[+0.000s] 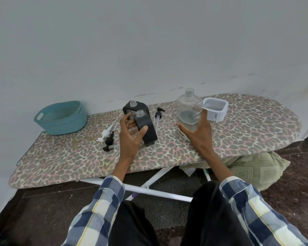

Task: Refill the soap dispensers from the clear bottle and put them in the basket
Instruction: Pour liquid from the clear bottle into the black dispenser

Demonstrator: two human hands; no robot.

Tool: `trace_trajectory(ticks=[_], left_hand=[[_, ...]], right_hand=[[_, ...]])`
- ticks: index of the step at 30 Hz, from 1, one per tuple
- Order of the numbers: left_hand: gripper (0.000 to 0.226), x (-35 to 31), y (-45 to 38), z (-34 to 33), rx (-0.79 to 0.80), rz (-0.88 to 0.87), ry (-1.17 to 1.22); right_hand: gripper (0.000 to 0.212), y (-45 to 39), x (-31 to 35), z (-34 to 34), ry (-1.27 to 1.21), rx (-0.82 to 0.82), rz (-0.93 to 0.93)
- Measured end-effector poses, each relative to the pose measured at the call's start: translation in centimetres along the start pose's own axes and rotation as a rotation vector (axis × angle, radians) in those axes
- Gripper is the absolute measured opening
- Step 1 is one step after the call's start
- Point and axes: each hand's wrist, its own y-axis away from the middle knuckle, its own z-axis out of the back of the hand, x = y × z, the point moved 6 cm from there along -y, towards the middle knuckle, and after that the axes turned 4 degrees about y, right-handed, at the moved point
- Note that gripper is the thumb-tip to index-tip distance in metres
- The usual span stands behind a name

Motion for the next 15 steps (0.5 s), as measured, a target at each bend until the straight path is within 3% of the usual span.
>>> trace_trajectory(ticks=[5, 8, 12, 15], left_hand=[[0.067, 0.2, 0.2, -0.1, 0.131, 0.044, -0.039], [0.081, 0.5, 0.2, -1.0, 0.2, 0.054, -0.027], [0.102, 1.7, 0.7, -1.4, 0.18, 0.119, -0.054], [0.086, 2.2, 0.4, -1.1, 0.169, 0.12, -0.08]], right_hand=[[0.097, 0.1, 0.2, 0.1, -0.024, 0.01, 0.006], [0.099, 0.2, 0.4, 0.2, -0.012, -0.002, 0.01], [0.099, 0.3, 0.5, 0.1, -0.01, 0.009, 0.005], [0.105, 0.3, 0.2, 0.0, 0.005, 0.02, -0.005]])
